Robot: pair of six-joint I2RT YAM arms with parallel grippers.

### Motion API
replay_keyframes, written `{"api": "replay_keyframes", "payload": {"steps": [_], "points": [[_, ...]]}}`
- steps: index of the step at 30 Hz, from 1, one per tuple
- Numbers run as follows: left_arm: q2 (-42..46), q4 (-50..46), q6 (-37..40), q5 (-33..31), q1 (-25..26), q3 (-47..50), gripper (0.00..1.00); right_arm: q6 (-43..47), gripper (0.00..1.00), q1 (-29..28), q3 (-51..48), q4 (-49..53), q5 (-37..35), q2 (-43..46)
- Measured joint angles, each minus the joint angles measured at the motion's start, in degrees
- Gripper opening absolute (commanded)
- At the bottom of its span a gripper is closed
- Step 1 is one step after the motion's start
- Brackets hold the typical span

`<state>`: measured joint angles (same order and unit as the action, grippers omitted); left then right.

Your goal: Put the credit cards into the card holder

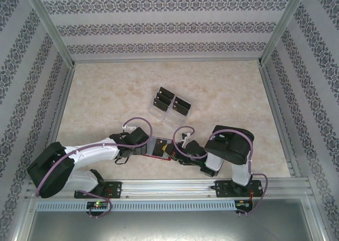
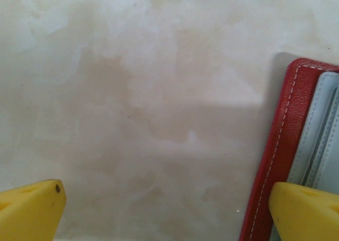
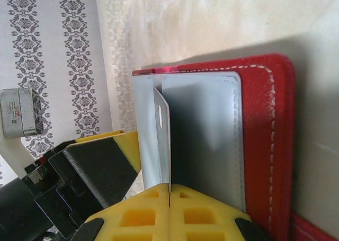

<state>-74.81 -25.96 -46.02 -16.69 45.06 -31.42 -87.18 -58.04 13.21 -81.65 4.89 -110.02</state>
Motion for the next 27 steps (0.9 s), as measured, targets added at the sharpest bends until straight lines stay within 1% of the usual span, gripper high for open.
{"api": "replay_keyframes", "payload": {"steps": [18, 27], "points": [[0.0, -0.02, -0.37, -0.33, 0.26, 0.0, 1.0, -1.95, 0.0, -0.26, 1.44, -1.57, 0.04, -1.81], [-0.11, -0.02, -0.48, -0.33, 0.28, 0.0, 1.0, -1.92, 0.0, -0.37, 4.39, -2.8, 0.68, -4.35]]}}
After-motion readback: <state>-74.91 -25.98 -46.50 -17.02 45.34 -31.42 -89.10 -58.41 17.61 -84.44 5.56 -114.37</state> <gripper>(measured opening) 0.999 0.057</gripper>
